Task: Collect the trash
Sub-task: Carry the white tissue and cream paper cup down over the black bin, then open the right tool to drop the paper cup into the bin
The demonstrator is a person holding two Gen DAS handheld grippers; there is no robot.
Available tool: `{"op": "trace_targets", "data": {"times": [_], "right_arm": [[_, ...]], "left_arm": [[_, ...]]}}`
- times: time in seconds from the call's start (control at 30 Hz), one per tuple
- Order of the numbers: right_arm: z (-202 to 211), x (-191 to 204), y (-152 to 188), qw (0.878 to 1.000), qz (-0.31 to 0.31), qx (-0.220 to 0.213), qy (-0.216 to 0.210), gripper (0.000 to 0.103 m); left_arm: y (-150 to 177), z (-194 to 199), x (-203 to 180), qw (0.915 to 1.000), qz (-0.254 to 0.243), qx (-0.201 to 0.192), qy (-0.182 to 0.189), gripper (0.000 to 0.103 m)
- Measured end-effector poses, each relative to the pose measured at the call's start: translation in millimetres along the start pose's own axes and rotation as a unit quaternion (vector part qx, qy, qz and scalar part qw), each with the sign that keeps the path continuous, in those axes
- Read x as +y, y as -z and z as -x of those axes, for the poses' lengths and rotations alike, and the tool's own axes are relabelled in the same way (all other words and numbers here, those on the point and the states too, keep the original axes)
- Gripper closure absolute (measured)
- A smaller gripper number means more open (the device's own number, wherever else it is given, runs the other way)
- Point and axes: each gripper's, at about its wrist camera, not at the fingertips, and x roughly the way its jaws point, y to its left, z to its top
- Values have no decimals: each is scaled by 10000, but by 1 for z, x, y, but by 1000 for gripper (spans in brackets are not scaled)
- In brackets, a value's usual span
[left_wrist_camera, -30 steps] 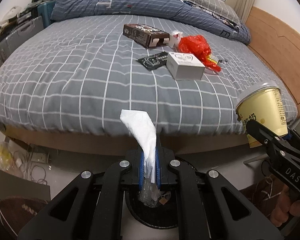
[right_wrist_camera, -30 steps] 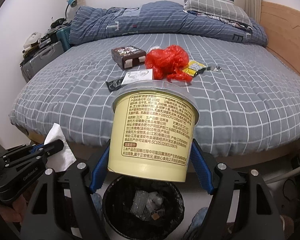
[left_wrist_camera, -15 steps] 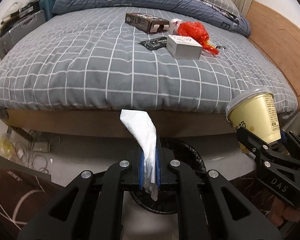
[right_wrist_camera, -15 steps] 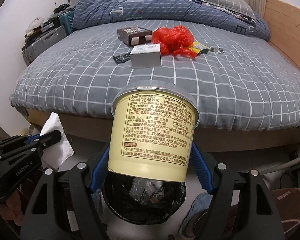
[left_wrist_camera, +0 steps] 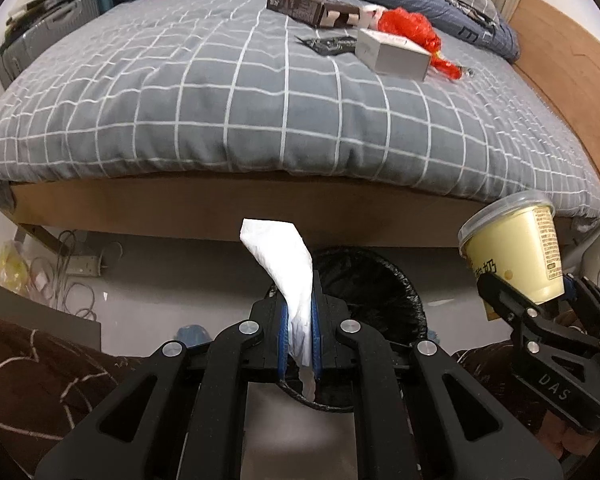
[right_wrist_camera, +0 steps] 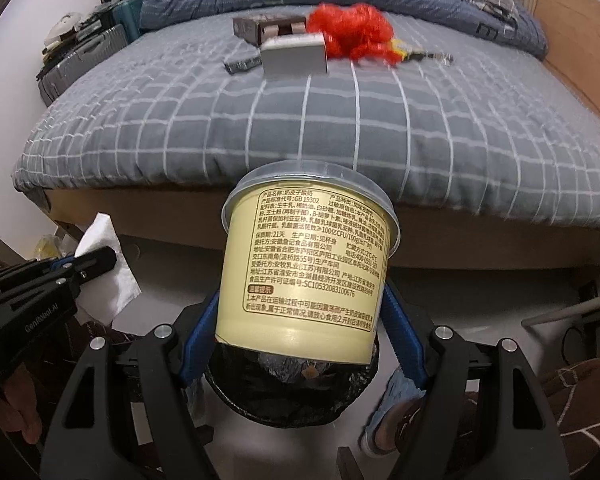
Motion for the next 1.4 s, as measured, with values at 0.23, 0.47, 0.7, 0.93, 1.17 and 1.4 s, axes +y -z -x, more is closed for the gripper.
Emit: {"op": "trace_targets", "data": {"times": [0.23,0.47,0.7,0.93,1.17,1.4], "right_arm": [[-32,1,-5,9997,81,250,25,32],[-57,-2,-3,9986,56,522,-12,32],[-84,-3,1,9963,-16,854,-46,32],[-112,2,9,9929,-40,1183,-95,32],[-127,13,7,9916,13,1290,-135,31],[-126,17,4,9927,-6,1209,-37,15]], "left_arm": [[-10,-38,0,9995,-208,176,-175,94],[-16,-65,2,9991,-205,343,-156,94],[-14,-89,8,9980,-124,608,-134,94],[-9,-107,20,9963,-58,817,-250,94],[-3,-109,32,9955,58,898,-309,95],[-3,-112,32,9952,65,921,-317,95]]}}
